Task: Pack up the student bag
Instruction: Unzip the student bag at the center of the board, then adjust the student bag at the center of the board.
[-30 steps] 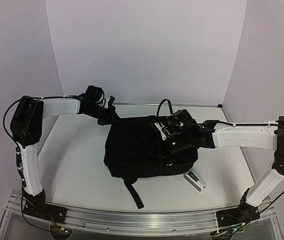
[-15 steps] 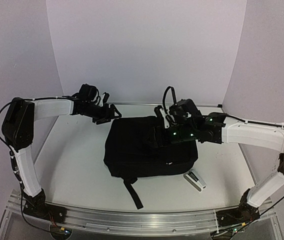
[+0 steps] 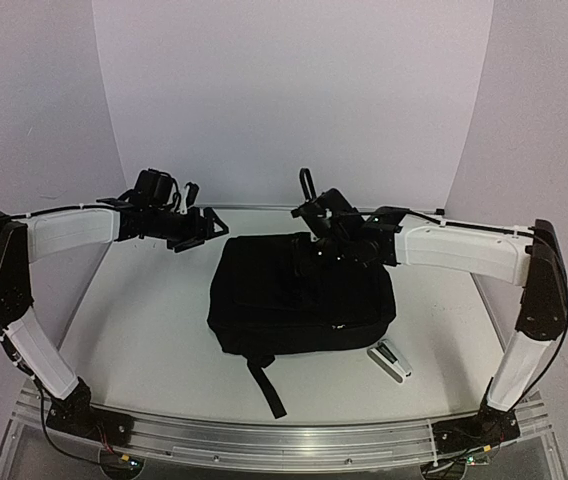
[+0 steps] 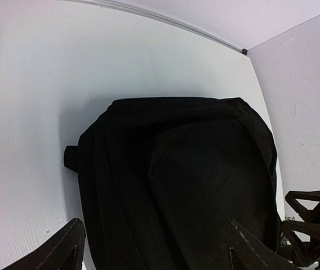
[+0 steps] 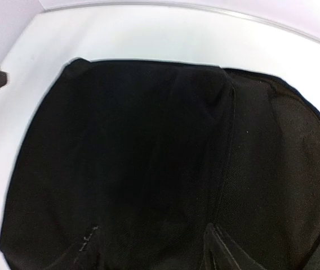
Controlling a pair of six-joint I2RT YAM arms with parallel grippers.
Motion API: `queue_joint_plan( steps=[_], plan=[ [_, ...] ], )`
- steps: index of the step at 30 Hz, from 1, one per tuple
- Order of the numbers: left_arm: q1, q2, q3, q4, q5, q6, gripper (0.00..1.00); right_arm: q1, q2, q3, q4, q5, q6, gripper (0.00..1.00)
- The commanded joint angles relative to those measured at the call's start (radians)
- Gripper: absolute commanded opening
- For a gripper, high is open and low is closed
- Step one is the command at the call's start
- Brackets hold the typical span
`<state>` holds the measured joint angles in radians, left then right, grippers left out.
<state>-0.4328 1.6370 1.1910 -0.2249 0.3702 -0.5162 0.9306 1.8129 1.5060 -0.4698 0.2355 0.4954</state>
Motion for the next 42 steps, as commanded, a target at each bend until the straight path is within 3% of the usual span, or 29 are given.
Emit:
queue_joint_plan(
  steps=[1,7,12,17,22,30,42],
  plan=[
    [0.003,-0.071,-0.035,0.015,-0.042,-0.014,0.84,0.004,0.035,0.069,-0.058,0.057,-0.009,0.56],
    [0.002,-0.088,-0.023,-0.013,-0.058,0.002,0.84,0.003,0.065,0.073,-0.083,0.083,0.014,0.41],
    [-0.007,-0.084,0.002,-0.033,-0.072,0.008,0.84,0.002,0.080,0.070,-0.097,0.108,0.050,0.18],
    [-0.124,-0.032,0.116,-0.120,-0.193,0.036,0.84,-0.022,0.058,0.033,-0.095,0.101,0.092,0.00],
    [-0.251,0.078,0.268,-0.177,-0.246,0.028,0.84,-0.081,-0.007,-0.065,-0.010,-0.021,0.100,0.00],
    [-0.360,0.241,0.450,-0.235,-0.257,0.007,0.86,-0.204,-0.147,-0.331,0.332,-0.391,0.158,0.00],
    [-0.461,0.436,0.719,-0.474,-0.434,-0.010,0.97,-0.211,-0.157,-0.401,0.436,-0.467,0.183,0.00]
  ],
)
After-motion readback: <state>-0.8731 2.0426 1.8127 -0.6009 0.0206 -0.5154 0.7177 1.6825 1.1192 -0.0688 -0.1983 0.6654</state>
